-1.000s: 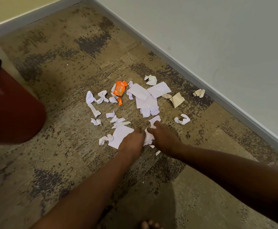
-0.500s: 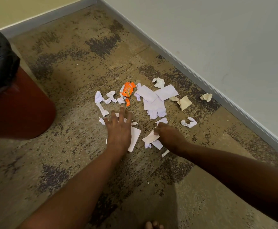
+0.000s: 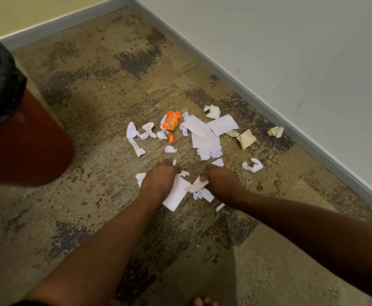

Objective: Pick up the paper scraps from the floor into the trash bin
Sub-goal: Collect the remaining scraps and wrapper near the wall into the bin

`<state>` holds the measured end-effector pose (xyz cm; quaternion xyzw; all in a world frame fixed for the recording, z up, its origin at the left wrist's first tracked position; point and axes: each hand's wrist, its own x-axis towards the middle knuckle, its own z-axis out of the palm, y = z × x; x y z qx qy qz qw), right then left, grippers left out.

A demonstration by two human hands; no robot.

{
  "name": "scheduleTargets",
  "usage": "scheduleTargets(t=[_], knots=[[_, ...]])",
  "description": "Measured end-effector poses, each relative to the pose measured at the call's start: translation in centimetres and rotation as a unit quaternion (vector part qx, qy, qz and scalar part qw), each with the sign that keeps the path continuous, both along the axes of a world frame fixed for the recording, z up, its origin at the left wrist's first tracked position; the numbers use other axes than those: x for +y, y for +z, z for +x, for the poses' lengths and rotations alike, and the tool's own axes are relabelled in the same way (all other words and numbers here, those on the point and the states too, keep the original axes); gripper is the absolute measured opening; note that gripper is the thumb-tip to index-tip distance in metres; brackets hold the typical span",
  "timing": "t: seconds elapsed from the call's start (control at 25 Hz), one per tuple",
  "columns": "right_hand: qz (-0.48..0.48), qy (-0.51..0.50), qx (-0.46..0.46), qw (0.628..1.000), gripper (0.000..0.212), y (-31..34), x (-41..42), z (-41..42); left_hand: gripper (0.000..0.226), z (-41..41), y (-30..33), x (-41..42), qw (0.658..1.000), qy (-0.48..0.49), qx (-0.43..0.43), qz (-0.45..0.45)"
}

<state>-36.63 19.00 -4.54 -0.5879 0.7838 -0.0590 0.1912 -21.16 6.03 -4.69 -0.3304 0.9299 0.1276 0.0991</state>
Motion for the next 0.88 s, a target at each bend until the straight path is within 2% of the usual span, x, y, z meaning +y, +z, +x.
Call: scheduleTargets(t=[0.16, 0.36, 0.48, 0.72, 0.8, 0.88], knots=[[-0.008, -0.009, -0.054, 0.998, 0.012, 0.9, -1.2, 0.2, 0.030, 0.0, 1.4, -0.3, 1.000, 0.021, 0.003, 0.001], [-0.078, -0.041, -0.121, 0.989, 0.009, 3.9, -4.4, 0.7, 0.033, 1.7, 6.1, -2.6, 0.994, 0.085, 0.073, -0.010], [-0.130, -0.027, -0.140, 0.981, 0.010, 6.3, -6.7, 1.9, 0.033, 3.7, 10.0, -4.9, 0.980, 0.147, 0.135, -0.017], [-0.247, 0.047, -0.142, 0.957, 0.020, 13.1, -13.7, 6.5, 0.031, 8.0, 18.1, -7.1, 0.960, 0.184, 0.186, -0.101], [-0.296, 0.060, -0.146, 0.942, 0.025, 15.5, -16.1, 8.5, 0.026, 10.1, 20.0, -7.6, 0.948, 0.211, 0.207, -0.121], [-0.339, 0.075, -0.155, 0.925, 0.019, 17.8, -18.1, 10.8, 0.018, 12.6, 21.6, -8.3, 0.929, 0.237, 0.243, -0.144]])
